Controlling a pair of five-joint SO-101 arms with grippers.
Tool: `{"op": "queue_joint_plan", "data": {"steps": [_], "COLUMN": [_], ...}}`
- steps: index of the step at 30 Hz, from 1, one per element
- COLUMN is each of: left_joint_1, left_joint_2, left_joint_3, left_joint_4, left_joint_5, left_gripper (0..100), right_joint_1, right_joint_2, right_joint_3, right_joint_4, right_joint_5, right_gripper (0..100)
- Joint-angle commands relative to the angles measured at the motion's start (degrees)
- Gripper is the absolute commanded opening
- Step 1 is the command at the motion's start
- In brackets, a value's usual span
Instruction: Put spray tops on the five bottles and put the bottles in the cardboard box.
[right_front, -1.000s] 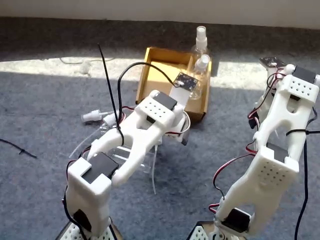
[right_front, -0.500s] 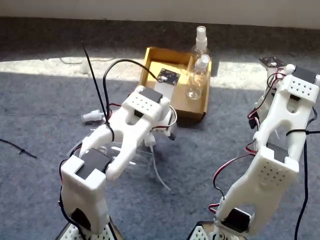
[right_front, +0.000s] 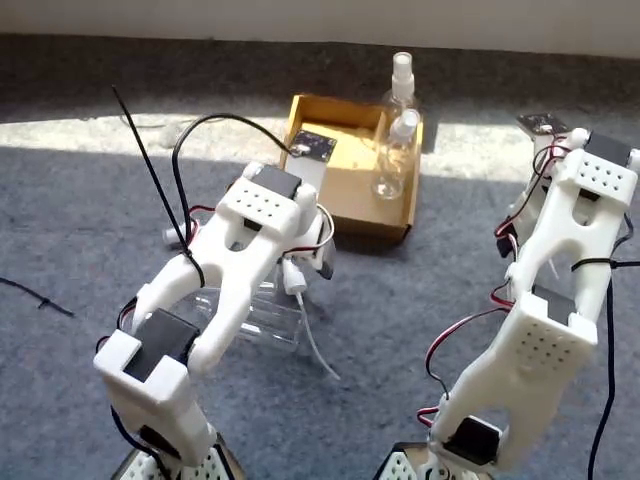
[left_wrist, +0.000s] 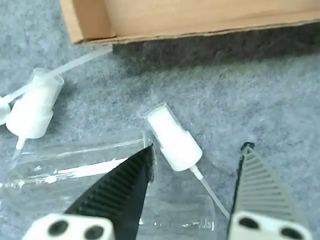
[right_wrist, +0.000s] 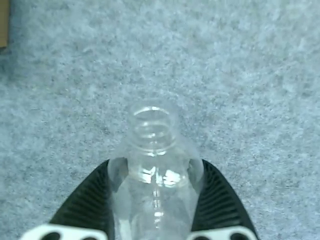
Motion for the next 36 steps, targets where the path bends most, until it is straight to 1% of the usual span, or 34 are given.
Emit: {"op": "queue_joint_plan", "data": {"steps": [1, 5, 7, 14, 20, 22, 26, 30, 33, 36], "left_joint_1": [-1.89, -2.15, -1.71, -1.63, 0.04, 1.45, 3.12, 3.3, 3.38, 4.0], "left_joint_2": [-1.01, 1.01, 1.8, 6.46, 10.59, 11.56, 12.26, 12.18, 12.09, 12.09], "left_joint_3": [0.4, -0.04, -0.04, -0.04, -1.89, -3.12, -6.55, -11.47, -16.57, -25.89], "left_joint_4": [0.35, 0.0, -1.76, -4.4, -4.4, -4.48, -4.4, -3.96, -0.62, 6.86], "left_joint_5": [0.53, 0.35, -1.32, -1.49, -1.41, -1.41, -1.41, -1.32, -1.58, -2.11], "left_gripper": [25, 25, 25, 25, 25, 22, 12, 9, 8, 7], "right_joint_1": [-1.19, -1.8, -1.8, -1.8, -1.89, -1.89, -1.8, -1.27, -1.36, -1.8], "right_joint_2": [-1.27, -1.36, -1.27, -1.27, -1.36, -1.36, -1.54, -1.54, -1.71, -2.86], "right_joint_3": [-2.07, -2.07, -2.07, -2.07, -2.07, -2.24, -2.51, -2.59, -2.68, -4.88], "right_joint_4": [0.48, 0.66, 0.66, 0.66, 0.66, 0.66, 0.75, 0.84, 0.84, 0.84], "right_joint_5": [0.44, 0.44, 0.44, 0.44, 0.44, 0.44, 0.44, 0.35, 0.35, 0.35], "right_gripper": [0.4, 0.4, 0.4, 0.4, 0.4, 0.4, 0.4, 0.4, 0.4, 0.4]}}
